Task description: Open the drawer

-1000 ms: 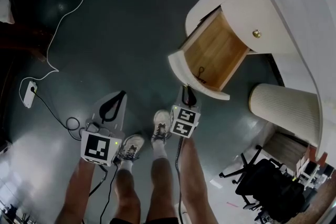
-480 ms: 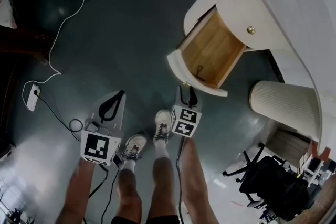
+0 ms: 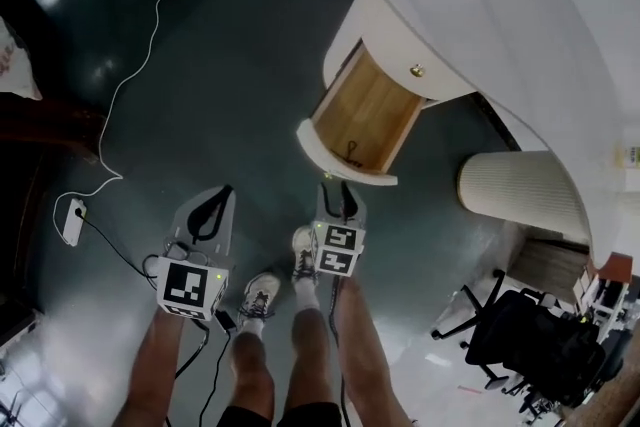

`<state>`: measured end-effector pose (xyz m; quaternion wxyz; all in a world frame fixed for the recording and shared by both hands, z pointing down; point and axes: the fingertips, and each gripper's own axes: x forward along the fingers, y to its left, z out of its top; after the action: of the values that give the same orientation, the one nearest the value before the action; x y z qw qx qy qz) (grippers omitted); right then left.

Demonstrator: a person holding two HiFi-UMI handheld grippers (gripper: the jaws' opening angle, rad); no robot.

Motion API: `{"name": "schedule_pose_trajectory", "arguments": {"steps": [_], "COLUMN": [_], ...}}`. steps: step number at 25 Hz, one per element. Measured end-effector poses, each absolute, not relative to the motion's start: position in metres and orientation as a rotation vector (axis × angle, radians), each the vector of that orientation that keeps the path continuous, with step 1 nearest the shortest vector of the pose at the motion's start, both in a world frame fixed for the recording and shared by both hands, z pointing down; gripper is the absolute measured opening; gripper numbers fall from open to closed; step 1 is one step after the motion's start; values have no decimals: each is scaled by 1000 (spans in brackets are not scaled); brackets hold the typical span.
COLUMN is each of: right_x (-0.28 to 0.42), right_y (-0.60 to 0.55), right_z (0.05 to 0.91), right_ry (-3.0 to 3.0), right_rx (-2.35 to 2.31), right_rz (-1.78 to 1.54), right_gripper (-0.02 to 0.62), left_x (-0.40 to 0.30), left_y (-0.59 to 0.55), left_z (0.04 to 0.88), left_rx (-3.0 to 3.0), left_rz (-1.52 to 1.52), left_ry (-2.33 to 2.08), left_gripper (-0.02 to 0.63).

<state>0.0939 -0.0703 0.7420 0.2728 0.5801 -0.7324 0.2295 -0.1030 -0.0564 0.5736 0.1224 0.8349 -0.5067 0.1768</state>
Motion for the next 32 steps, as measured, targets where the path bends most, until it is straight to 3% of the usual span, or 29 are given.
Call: {"name": "schedule_pose_trajectory", "arguments": {"steps": [32], "right_x": [179], "right_y": [-1], "right_z": [274], "right_ry": [-2013], "right_rx": [1967], "right_rz": [352], "right_gripper": [164], "left_x": [-36], "left_y": [-33], "left_z": [212], "left_rx": [2726], "left_rz": [270], "left_ry": [-1359], "left_gripper": [10]}}
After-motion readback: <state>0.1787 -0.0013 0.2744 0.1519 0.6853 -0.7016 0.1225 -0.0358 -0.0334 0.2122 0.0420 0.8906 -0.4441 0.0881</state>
